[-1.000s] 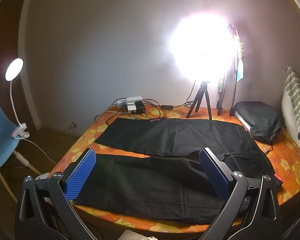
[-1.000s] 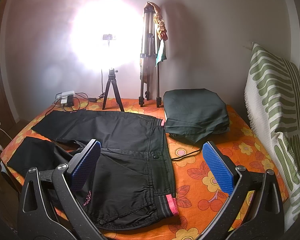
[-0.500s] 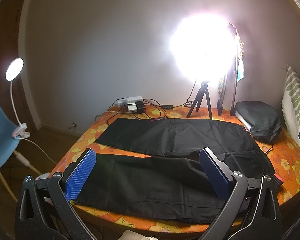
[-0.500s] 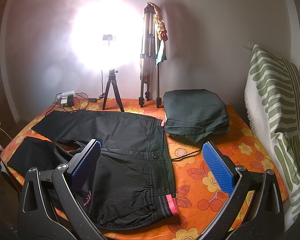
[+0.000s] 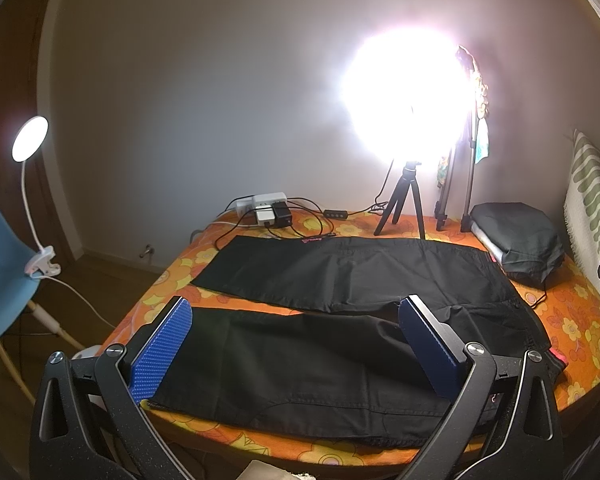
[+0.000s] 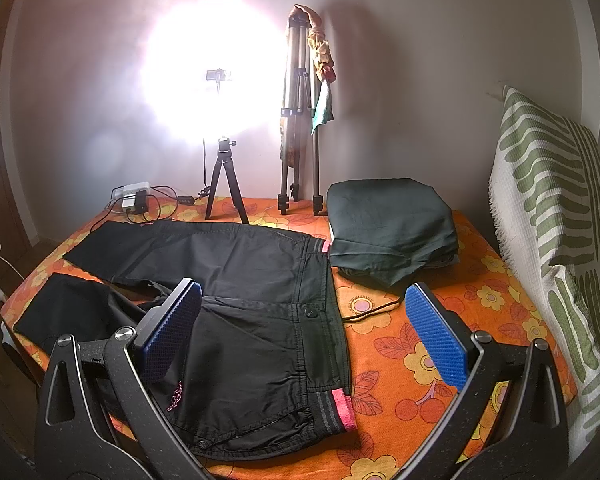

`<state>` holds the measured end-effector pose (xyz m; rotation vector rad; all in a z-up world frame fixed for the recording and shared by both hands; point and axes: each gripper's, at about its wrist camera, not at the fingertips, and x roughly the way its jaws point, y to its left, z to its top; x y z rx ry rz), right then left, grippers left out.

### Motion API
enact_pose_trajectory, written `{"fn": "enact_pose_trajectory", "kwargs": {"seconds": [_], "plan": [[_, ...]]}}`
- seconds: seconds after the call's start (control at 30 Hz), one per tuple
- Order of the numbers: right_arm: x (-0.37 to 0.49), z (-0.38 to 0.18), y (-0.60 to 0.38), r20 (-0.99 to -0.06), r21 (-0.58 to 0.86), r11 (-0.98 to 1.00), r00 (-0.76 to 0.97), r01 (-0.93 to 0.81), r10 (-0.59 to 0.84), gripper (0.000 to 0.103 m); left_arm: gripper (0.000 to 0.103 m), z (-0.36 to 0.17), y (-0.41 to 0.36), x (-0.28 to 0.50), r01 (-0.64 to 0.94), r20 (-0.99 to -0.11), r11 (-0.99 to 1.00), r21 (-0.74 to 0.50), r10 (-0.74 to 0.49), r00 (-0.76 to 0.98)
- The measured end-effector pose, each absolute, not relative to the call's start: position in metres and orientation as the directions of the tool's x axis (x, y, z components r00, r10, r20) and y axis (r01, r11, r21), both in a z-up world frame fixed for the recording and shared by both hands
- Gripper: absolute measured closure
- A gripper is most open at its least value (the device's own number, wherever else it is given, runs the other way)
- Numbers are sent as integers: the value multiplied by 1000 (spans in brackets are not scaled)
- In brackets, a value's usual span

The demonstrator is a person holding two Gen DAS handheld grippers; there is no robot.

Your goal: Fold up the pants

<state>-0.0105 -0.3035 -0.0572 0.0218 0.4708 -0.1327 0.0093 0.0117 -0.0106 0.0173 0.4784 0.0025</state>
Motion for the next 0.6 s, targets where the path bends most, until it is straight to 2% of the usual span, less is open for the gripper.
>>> {"fn": "enact_pose_trajectory", "kwargs": {"seconds": [0.6], "plan": [[-10, -58, -303, -454, -11, 991, 883, 133, -123, 0, 0, -13, 22, 8, 0, -466, 1000, 20, 9, 885]]}}
